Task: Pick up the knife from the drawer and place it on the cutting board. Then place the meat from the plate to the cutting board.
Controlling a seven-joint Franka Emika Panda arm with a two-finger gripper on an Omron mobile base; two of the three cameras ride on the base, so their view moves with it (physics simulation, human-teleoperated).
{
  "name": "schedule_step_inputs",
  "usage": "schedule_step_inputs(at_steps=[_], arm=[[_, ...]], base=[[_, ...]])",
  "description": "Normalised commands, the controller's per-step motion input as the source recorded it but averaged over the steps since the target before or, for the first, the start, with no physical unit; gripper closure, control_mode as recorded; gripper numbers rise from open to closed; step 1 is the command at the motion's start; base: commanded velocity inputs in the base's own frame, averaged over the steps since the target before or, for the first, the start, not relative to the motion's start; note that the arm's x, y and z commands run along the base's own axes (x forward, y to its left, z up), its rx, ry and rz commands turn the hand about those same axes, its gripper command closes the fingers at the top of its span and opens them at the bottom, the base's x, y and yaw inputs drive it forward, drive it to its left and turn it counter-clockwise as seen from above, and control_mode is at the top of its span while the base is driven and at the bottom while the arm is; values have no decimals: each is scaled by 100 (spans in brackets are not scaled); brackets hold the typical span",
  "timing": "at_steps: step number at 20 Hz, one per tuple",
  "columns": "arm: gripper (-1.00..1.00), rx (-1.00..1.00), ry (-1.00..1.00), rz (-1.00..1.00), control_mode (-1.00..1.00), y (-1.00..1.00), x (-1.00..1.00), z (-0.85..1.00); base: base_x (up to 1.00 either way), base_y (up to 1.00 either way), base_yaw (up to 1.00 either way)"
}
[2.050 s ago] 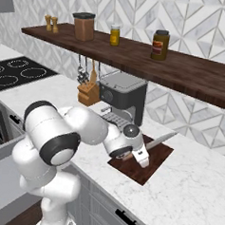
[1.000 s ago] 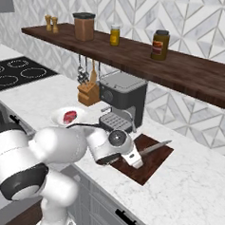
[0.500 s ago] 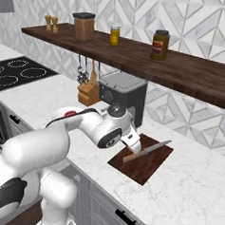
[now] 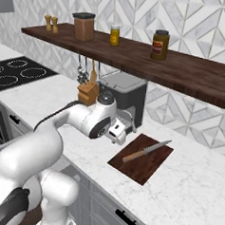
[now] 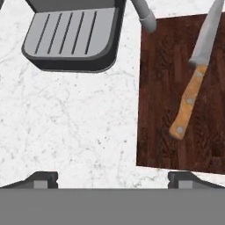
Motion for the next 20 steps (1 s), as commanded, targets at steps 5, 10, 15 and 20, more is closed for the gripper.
schedule_step_inputs(at_steps=[5, 10, 15, 20], arm=[[-100, 0, 0, 9, -100, 74, 0, 0], [-100, 0, 0, 7, -100, 74, 8, 0], [-100, 0, 7, 6, -100, 77, 37, 0], [-100, 0, 12, 8, -100, 76, 50, 0]], base=[[0, 0, 0], [0, 0, 0], [0, 0, 0], [0, 0, 0]])
